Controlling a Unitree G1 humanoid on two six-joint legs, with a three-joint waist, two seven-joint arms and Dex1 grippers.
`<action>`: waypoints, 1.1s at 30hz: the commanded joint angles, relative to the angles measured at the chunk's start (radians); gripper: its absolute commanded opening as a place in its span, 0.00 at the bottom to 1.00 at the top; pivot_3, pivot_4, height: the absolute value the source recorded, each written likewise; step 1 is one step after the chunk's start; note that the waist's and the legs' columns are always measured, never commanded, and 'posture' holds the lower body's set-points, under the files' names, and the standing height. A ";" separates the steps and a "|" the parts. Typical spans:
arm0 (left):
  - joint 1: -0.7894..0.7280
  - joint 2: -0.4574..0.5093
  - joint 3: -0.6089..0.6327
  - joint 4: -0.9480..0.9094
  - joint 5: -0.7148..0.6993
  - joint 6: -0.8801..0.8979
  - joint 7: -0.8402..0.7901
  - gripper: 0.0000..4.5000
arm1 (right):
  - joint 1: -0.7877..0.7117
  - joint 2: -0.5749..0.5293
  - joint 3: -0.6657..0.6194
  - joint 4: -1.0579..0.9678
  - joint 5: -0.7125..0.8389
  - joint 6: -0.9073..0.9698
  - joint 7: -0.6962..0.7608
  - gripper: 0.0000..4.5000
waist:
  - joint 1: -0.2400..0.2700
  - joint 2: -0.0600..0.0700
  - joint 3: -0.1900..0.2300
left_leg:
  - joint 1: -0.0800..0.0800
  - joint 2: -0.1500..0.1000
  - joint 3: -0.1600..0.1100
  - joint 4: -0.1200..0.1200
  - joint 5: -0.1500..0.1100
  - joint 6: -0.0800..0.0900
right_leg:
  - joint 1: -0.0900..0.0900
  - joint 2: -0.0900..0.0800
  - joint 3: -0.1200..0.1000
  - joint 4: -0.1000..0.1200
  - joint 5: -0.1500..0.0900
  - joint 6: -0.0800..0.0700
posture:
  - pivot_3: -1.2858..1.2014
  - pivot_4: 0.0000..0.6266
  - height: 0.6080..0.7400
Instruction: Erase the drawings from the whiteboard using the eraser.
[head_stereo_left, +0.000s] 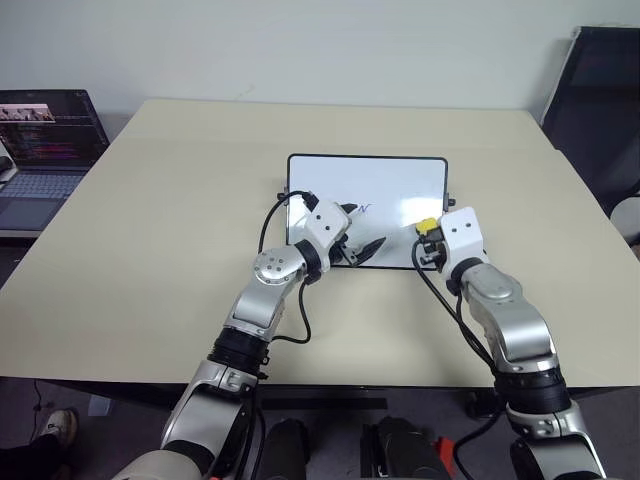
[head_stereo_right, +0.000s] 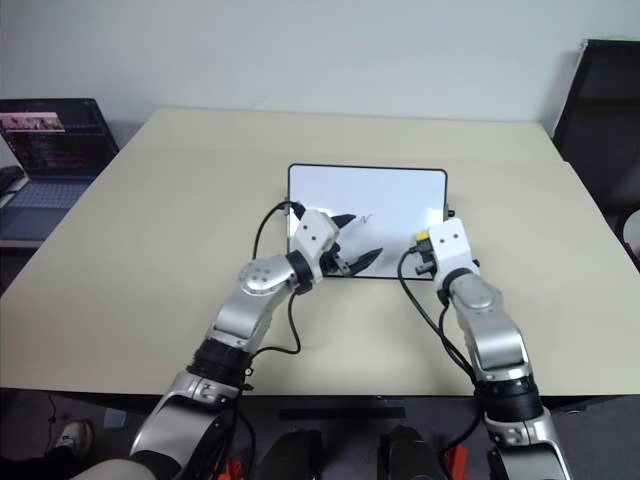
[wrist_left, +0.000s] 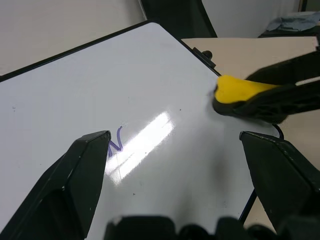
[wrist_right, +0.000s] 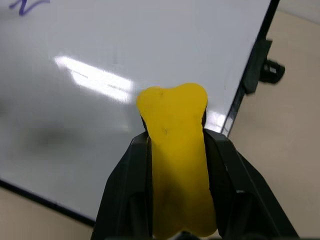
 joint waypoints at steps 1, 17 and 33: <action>-0.002 -0.001 0.014 -0.060 -0.011 -0.003 0.004 1.00 | 0.033 -0.023 -0.023 -0.024 -0.009 0.049 0.001 0.24 | 0.000 0.000 0.000 | 0.000 0.000 0.000 0.000 0.000 0.000 | 0.000 0.000 0.000 0.000 0.000 0.000 | 0.52 0.24 1.00; 0.008 -0.001 0.011 -0.073 -0.014 0.005 -0.004 1.00 | 0.052 -0.026 -0.043 -0.102 0.025 -0.184 0.050 0.24 | 0.000 0.000 0.000 | 0.000 -0.001 0.000 -0.001 0.000 0.000 | -0.001 0.001 0.001 -0.001 0.000 0.000 | 0.52 0.24 1.00; 0.138 0.013 0.004 -0.172 -0.009 0.051 0.006 1.00 | 0.203 -0.086 0.028 0.036 -0.097 -0.645 0.076 0.24 | -0.002 0.000 0.000 | 0.001 0.000 0.000 -0.001 0.000 0.000 | 0.000 0.002 0.002 0.000 0.000 0.000 | 0.52 0.24 1.00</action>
